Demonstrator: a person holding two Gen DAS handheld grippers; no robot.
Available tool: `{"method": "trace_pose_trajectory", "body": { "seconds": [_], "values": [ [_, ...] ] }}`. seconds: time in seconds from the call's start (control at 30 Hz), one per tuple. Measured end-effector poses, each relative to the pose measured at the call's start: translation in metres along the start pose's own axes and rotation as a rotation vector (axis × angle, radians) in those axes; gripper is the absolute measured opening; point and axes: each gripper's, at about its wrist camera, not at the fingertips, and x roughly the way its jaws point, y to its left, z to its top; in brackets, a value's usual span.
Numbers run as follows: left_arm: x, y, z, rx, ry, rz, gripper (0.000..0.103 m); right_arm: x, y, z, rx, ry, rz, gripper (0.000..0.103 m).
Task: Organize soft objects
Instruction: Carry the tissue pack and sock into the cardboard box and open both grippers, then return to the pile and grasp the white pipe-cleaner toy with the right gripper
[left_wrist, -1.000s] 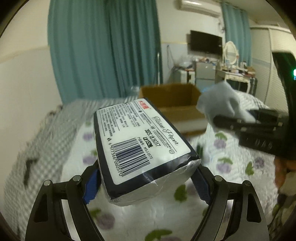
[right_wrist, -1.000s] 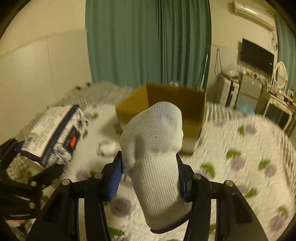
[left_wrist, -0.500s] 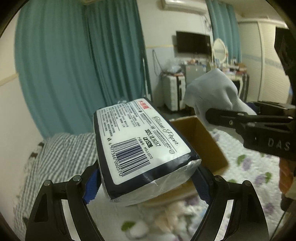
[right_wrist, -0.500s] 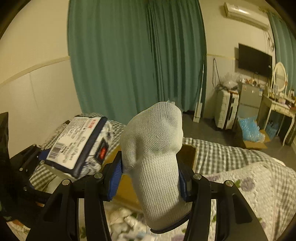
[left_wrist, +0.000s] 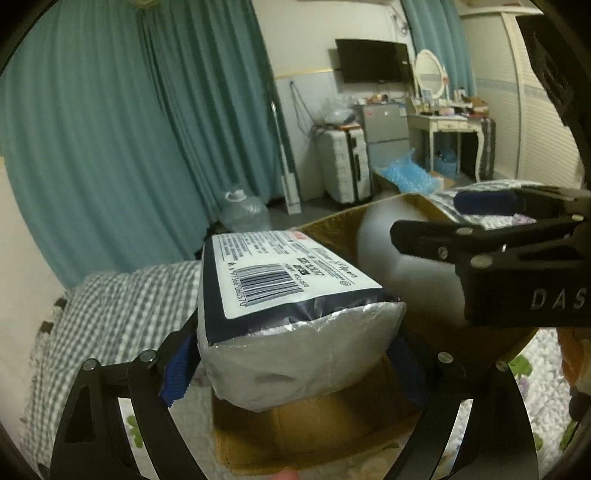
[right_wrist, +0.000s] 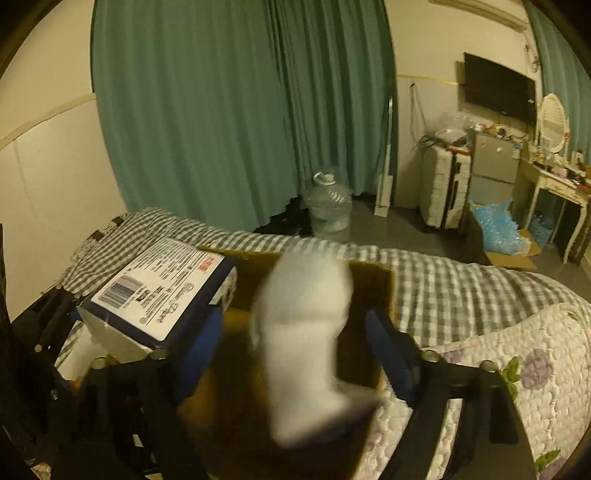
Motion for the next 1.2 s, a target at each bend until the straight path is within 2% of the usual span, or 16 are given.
{"method": "trace_pose_trajectory", "body": {
  "seconds": [0.17, 0.23, 0.33, 0.6, 0.77, 0.83, 1.0, 1.1, 1.2],
  "values": [
    [-0.015, 0.003, 0.01, -0.004, -0.01, 0.006, 0.091, -0.036, 0.002, 0.008, 0.016, -0.047, -0.012, 0.083],
    [-0.024, 0.005, 0.016, -0.01, -0.02, 0.006, 0.091, -0.054, 0.003, 0.012, 0.025, -0.065, -0.01, 0.089],
    [-0.037, 0.007, 0.025, -0.018, -0.029, -0.027, 0.091, -0.075, 0.006, 0.018, 0.02, -0.071, 0.016, 0.09],
    [-0.067, 0.012, 0.04, -0.069, -0.027, -0.026, 0.091, -0.123, 0.01, 0.015, 0.008, -0.084, 0.007, 0.09],
    [-0.118, 0.01, 0.045, -0.079, -0.111, 0.007, 0.091, -0.169, 0.015, 0.014, -0.037, -0.113, -0.038, 0.09],
    [-0.142, 0.011, 0.048, -0.096, -0.14, 0.016, 0.091, -0.192, 0.019, 0.017, -0.048, -0.142, -0.073, 0.095],
    [-0.203, 0.019, 0.051, -0.137, -0.202, 0.026, 0.091, -0.255, 0.04, 0.019, -0.083, -0.227, -0.102, 0.1],
    [-0.232, 0.023, 0.044, -0.175, -0.202, 0.075, 0.091, -0.279, 0.052, 0.009, -0.11, -0.25, -0.119, 0.101],
    [-0.243, 0.026, 0.028, -0.199, -0.178, 0.109, 0.091, -0.287, 0.058, -0.009, -0.117, -0.23, -0.095, 0.101]
  ]
}}
